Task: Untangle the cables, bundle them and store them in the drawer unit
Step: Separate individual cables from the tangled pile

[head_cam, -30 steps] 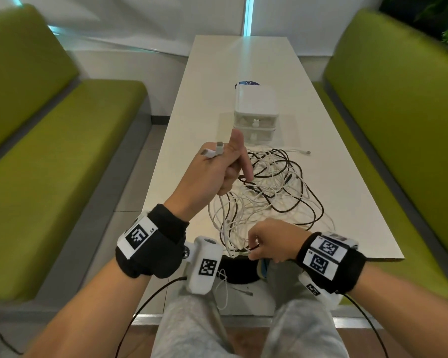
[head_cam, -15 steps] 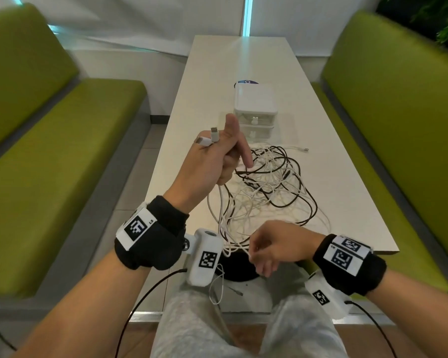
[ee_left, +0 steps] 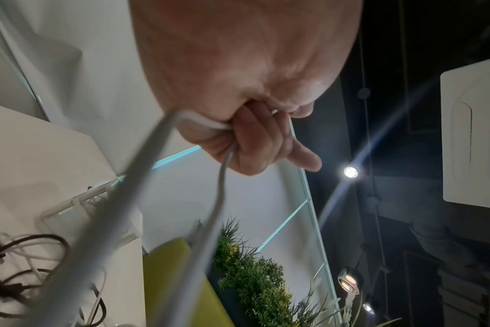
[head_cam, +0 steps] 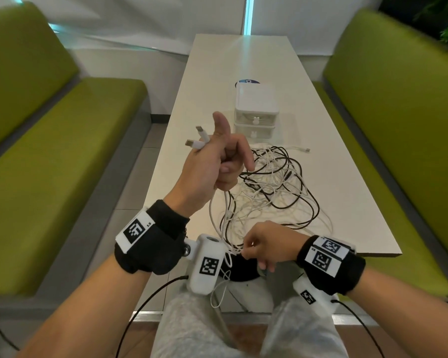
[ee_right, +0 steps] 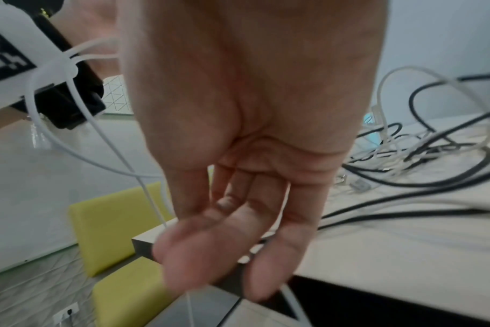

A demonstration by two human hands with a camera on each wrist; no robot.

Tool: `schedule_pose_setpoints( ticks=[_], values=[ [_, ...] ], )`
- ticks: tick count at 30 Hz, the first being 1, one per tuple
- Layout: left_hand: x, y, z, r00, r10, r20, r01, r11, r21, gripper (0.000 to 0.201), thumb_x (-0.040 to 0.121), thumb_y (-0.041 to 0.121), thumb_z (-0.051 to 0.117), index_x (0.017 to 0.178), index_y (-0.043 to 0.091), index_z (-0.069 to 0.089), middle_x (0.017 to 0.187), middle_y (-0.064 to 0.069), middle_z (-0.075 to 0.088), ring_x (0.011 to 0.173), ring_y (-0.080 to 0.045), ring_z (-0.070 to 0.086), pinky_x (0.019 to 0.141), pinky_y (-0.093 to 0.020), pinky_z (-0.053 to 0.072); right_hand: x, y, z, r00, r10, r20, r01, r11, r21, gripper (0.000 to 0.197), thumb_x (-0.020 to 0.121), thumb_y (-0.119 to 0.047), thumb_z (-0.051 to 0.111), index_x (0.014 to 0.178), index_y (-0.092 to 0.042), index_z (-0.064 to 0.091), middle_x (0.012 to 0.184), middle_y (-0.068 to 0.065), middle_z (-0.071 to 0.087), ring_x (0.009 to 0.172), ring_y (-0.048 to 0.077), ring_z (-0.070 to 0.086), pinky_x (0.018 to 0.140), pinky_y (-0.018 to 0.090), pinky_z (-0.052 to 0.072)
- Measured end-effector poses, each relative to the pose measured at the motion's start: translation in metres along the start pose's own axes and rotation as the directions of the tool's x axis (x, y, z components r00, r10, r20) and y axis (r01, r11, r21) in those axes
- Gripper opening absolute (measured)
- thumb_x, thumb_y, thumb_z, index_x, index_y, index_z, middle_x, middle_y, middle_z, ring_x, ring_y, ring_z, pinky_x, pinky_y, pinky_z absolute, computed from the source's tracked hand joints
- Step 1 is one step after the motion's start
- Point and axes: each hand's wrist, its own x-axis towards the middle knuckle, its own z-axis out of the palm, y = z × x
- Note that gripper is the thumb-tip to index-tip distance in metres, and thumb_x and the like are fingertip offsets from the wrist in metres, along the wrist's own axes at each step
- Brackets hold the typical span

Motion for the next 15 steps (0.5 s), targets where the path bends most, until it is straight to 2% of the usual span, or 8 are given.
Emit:
schedule_pose_setpoints(
  ticks=[2,4,6,7,9,13,15],
  values=[
    [0.000,0.001,0.000,1.000,-0.004,0.003,0.004,1.000,-0.002,0.079,0.101,0.051,0.005,0.059,0.009,0.058,0.046,0.005,0.021,0.040,-0.007,0.016,0.043,-0.016,0.015,-0.002,-0.002,0.005,0.997,0.000,0.077,0.001,1.000,-0.010,0.022,0.093,-0.029,0.059,0.090,-0.012,0.071,0.070,0.007,0.073,0.054,0.017,0.066,0.077,0.042,0.059],
    [0.000,0.002,-0.002,1.000,-0.002,0.004,0.002,1.000,-0.002,0.079,0.101,0.050,0.005,0.059,0.010,0.058,0.046,0.006,0.021,0.040,-0.007,0.016,0.043,-0.016,0.016,-0.003,0.001,0.010,0.975,0.032,0.218,-0.029,0.999,-0.017,0.021,0.092,-0.026,0.060,0.096,-0.009,0.072,0.078,0.009,0.074,0.059,0.020,0.066,0.069,0.031,0.059],
    [0.000,0.002,-0.004,1.000,-0.001,0.002,0.001,1.000,-0.005,0.079,0.101,0.050,0.005,0.059,0.009,0.057,0.046,0.007,0.022,0.040,-0.006,0.017,0.043,-0.017,0.016,-0.003,0.006,0.018,0.920,0.147,0.363,-0.145,0.989,-0.033,0.025,0.094,-0.019,0.056,0.109,-0.003,0.068,0.086,0.018,0.072,0.065,0.026,0.064,0.059,0.024,0.054],
    [0.000,0.003,-0.004,1.000,-0.004,0.001,0.004,1.000,-0.009,0.079,0.101,0.050,0.005,0.059,0.009,0.057,0.046,0.007,0.022,0.040,-0.007,0.016,0.043,-0.017,0.015,-0.004,0.008,0.021,0.909,0.205,0.363,-0.185,0.979,-0.090,0.027,0.094,-0.021,0.055,0.112,-0.004,0.067,0.086,0.016,0.071,0.064,0.024,0.064,0.059,0.024,0.054],
    [0.000,0.002,-0.004,1.000,-0.012,0.000,0.012,1.000,-0.014,0.079,0.101,0.050,0.005,0.058,0.009,0.057,0.045,0.006,0.022,0.040,-0.007,0.015,0.043,-0.018,0.014,-0.007,0.010,0.019,0.945,0.236,0.228,-0.179,0.952,-0.248,0.026,0.092,-0.028,0.058,0.107,-0.010,0.069,0.082,0.008,0.073,0.062,0.016,0.066,0.063,0.025,0.057],
    [0.001,-0.003,-0.002,1.000,-0.022,0.011,0.022,1.000,-0.011,0.077,0.100,0.052,0.007,0.059,0.009,0.057,0.046,0.005,0.020,0.041,-0.009,0.014,0.043,-0.016,0.015,-0.015,0.003,-0.013,0.977,0.180,0.113,-0.138,0.941,-0.308,0.028,0.095,-0.026,0.054,0.093,-0.004,0.071,0.077,0.008,0.075,0.062,0.021,0.071,0.060,0.025,0.057],
    [0.003,-0.005,-0.001,0.999,-0.026,0.020,0.027,0.999,-0.018,0.078,0.099,0.052,0.007,0.058,0.010,0.057,0.046,0.006,0.021,0.041,-0.009,0.013,0.043,-0.016,0.016,-0.017,-0.001,-0.028,0.985,0.167,-0.048,-0.171,0.884,-0.435,0.025,0.094,-0.022,0.054,0.081,-0.005,0.066,0.069,0.004,0.070,0.057,0.021,0.067,0.062,0.030,0.058]
  ],
)
